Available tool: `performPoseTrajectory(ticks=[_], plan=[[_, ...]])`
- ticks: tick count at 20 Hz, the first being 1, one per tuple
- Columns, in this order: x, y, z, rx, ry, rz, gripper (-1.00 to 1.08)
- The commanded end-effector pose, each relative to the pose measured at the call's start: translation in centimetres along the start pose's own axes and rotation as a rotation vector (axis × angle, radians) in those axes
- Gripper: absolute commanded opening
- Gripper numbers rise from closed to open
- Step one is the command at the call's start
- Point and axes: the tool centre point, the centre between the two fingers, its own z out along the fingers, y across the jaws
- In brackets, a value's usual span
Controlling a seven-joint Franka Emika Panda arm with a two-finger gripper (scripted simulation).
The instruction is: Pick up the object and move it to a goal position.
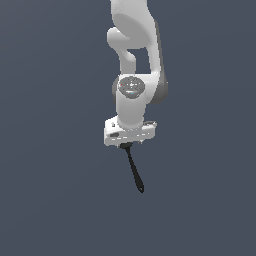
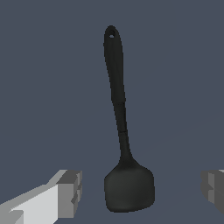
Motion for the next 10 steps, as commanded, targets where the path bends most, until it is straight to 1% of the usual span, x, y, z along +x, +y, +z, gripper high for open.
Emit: performPoseTrajectory(ticks=[1,6,10], plan=[[0.7,-0.3,1.7,0.001,0.005,-0.052,1.00],[1.8,-0.8,4.4,0.005,0.015,-0.133,1.00],[2.2,-1.1,5.7,0.007,0.020,-0.169,1.00]])
